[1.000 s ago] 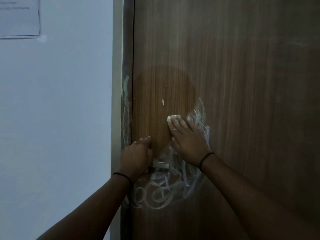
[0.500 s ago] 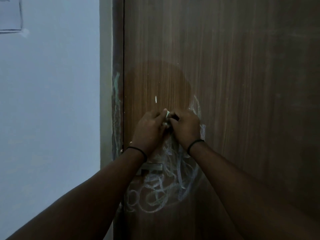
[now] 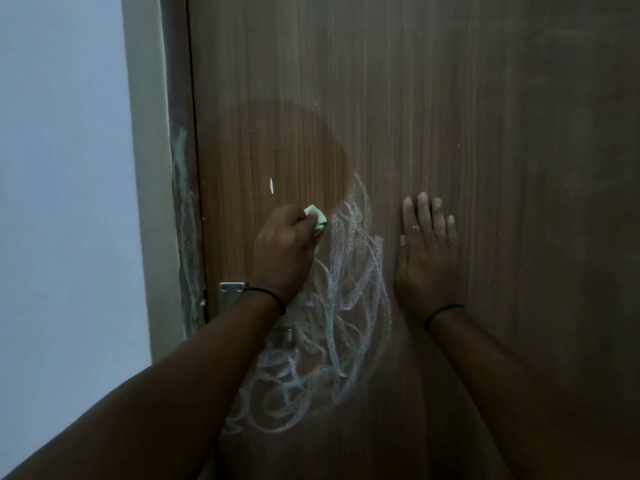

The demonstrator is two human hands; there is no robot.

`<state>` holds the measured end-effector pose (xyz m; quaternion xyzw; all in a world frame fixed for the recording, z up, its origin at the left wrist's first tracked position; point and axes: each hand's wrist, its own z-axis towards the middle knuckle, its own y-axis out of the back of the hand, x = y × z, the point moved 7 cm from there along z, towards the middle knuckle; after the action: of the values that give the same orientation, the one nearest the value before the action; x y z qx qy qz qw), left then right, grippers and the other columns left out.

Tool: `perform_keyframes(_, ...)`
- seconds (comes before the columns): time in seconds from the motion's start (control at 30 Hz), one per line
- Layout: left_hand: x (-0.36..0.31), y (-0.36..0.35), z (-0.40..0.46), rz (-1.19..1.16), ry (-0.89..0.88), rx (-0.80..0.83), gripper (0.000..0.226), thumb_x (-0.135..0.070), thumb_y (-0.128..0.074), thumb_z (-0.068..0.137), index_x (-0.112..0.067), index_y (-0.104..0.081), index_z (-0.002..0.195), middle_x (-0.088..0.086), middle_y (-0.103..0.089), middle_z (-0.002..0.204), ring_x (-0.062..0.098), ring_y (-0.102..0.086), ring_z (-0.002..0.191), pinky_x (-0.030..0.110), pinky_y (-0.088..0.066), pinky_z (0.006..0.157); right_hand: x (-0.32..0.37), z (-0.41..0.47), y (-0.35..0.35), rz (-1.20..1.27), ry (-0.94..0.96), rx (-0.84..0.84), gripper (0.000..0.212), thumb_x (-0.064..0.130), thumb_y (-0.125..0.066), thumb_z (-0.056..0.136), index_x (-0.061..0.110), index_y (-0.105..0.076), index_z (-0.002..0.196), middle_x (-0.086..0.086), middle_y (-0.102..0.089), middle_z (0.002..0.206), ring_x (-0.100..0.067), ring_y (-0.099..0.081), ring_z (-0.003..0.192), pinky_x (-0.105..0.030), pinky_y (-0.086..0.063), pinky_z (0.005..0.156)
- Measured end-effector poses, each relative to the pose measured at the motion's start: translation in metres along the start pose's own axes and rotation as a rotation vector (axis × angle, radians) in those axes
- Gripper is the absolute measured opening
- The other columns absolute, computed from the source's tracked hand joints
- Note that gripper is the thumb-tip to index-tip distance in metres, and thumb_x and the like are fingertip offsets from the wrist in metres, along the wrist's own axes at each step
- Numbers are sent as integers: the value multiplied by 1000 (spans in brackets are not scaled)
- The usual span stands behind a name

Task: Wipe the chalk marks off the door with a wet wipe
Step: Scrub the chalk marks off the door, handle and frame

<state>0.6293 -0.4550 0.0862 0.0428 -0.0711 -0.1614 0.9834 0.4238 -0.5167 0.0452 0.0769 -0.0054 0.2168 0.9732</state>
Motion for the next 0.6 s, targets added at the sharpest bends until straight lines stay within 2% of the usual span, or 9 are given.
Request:
perform_keyframes(0.1, -6, -2, 22, -20, 14, -40, 11, -8, -72, 85, 0, -74, 93, 12, -64, 83, 27, -58, 73, 28, -41, 57, -5, 0, -5, 2, 10, -55, 52, 15, -37, 102, 12, -28, 153, -7, -23, 161, -23, -12, 151, -47, -13, 122)
perform_keyframes(0.23, -20, -6, 58, -91, 44, -107, 19, -14, -59, 94, -1, -73, 91, 12, -64, 88, 23, -58, 82, 32, -47, 60, -9, -3, -6, 23, 30, -100, 50, 19, -31, 103, 15, -29, 153, -5, -24, 161, -21, -12, 151, -47, -14, 122)
perform_keyframes(0.33, -49, -23, 53, -64, -163, -23, 15, -8, -60, 93, 1, -71, 97, 14, -64, 88, 28, -60, 81, 41, -50, 60, -9, -3, -8, 40, 38, -108, 52, 15, -36, 101, 15, -30, 153, -5, -25, 161, -21, -12, 151, -48, -15, 122)
perform_keyframes(0.4, -56, -24, 42, -8, -303, 10, 14, -6, -65, 89, 1, -72, 99, 15, -62, 83, 29, -58, 74, 39, -49, 54, -10, -4, -7, 42, 42, -116, 53, 12, -39, 100, 14, -30, 153, -5, -26, 161, -21, -13, 151, -48, -16, 122)
perform_keyframes(0.43, -51, -21, 44, -10, -292, -3, 13, -6, -66, 88, 0, -72, 98, 15, -62, 82, 30, -58, 73, 37, -48, 54, -10, -4, -6, 45, 42, -121, 53, 12, -40, 100, 14, -31, 152, -5, -27, 160, -21, -14, 151, -48, -17, 122)
perform_keyframes(0.53, -29, -11, 66, -63, -96, -108, 12, -7, -65, 90, -2, -74, 95, 15, -63, 86, 30, -61, 79, 31, -45, 59, -10, -4, -6, 39, 34, -130, 53, 12, -41, 100, 14, -32, 152, -5, -28, 160, -21, -14, 151, -49, -18, 121)
perform_keyframes(0.6, -30, -15, 75, -74, -60, -131, 12, -4, -66, 88, -1, -74, 96, 15, -64, 88, 32, -61, 81, 31, -45, 60, -10, -4, -6, 37, 33, -131, 53, 13, -41, 100, 15, -32, 152, -4, -27, 160, -21, -14, 151, -49, -18, 121)
